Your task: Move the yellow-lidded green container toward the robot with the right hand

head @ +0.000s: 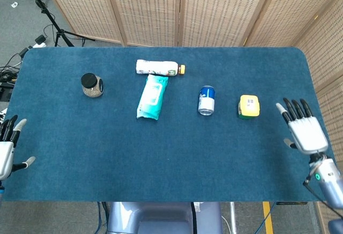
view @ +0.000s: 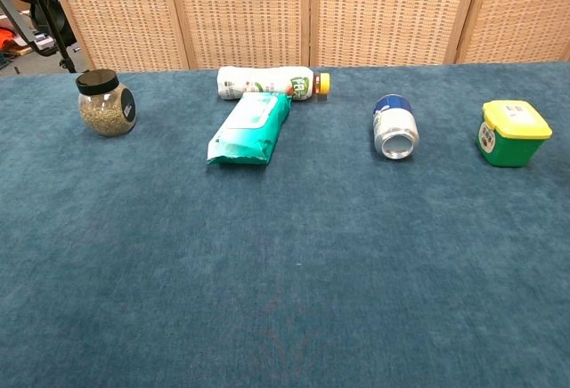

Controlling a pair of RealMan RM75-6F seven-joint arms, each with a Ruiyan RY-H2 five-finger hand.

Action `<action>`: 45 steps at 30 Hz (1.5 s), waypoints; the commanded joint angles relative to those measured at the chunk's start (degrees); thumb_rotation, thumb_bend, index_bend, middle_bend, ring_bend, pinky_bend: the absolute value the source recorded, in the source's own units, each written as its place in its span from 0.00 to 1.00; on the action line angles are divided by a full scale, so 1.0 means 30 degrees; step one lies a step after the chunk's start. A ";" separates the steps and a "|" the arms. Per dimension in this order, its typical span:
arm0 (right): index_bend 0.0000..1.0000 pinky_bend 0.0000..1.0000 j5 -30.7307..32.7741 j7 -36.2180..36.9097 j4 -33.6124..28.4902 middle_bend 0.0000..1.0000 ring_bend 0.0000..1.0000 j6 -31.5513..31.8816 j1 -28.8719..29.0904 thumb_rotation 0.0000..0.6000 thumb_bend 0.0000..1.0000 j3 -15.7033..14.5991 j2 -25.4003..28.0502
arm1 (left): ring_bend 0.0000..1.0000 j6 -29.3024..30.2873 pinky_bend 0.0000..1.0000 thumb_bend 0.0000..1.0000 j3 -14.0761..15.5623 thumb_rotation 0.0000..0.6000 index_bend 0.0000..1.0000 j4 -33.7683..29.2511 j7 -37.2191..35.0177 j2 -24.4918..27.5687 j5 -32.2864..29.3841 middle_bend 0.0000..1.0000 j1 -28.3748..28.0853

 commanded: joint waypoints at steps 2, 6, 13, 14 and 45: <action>0.09 0.00 -0.4090 0.2015 0.5887 0.00 0.00 -0.1799 0.3793 1.00 0.00 -0.1001 -0.1274 | 0.00 -0.0503 0.00 0.00 -0.0104 1.00 0.00 -0.0110 0.0137 -0.0111 -0.0429 0.00 -0.0216; 0.09 0.00 -0.6203 0.3983 0.9564 0.00 0.00 -0.1437 0.5412 1.00 0.00 -0.2277 -0.2618 | 0.00 -0.0644 0.00 0.00 -0.0220 1.00 0.00 -0.0219 0.0573 -0.0288 -0.0792 0.00 -0.0339; 0.09 0.00 -0.8775 0.6968 1.5515 0.00 0.00 -0.0673 0.7836 1.00 0.00 -0.4512 -0.5331 | 0.00 -0.1690 0.00 0.00 -0.0353 1.00 0.00 0.0162 0.1245 -0.0824 -0.1968 0.00 -0.0757; 0.09 0.00 -0.9001 0.7473 1.6187 0.00 0.00 -0.0608 0.8060 1.00 0.00 -0.4822 -0.5687 | 0.00 -0.1920 0.00 0.00 -0.0380 1.00 0.00 0.0183 0.1196 -0.0838 -0.2151 0.00 -0.0833; 0.00 0.00 -0.9057 0.9549 2.2663 0.00 0.00 -0.0328 0.8909 1.00 0.00 -0.8133 -0.8403 | 0.00 -0.2804 0.00 0.00 -0.0515 1.00 0.00 0.0727 0.1284 -0.1020 -0.3539 0.00 -0.1292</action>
